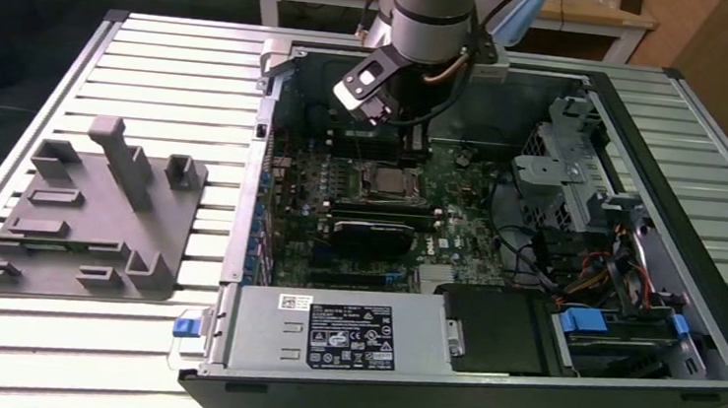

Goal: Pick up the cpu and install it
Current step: 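Close the cpu cover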

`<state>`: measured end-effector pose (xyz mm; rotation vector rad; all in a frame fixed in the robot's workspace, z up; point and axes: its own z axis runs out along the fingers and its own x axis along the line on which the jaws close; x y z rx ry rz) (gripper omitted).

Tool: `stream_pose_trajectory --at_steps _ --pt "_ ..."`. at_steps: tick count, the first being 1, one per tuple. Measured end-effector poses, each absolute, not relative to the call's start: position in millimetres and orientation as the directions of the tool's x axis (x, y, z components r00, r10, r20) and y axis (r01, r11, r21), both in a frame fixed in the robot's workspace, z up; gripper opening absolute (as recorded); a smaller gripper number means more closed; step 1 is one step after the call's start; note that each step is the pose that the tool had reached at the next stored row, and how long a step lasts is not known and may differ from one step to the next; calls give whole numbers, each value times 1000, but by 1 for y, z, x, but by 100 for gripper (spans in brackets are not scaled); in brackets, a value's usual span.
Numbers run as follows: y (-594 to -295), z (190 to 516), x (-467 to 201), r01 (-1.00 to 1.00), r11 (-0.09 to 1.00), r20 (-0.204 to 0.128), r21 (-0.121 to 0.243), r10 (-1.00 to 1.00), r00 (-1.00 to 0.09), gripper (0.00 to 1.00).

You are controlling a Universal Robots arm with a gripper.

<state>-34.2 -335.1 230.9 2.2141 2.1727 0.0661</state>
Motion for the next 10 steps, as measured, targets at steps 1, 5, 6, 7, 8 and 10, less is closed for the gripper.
stream_pose_trajectory --at_steps 1,5,6,7,8,10 --pt "-335 231 -34 998 -19 3 57 1000 19 11" --pt "-335 230 -35 998 -19 3 58 1000 19 11" --pt "-335 230 -36 998 -19 3 57 1000 19 11" --pt "-335 230 -36 998 -19 3 58 1000 19 11" --pt "-335 230 -36 998 -19 3 57 1000 19 11" --pt "-335 230 -36 998 -19 3 58 1000 19 11"
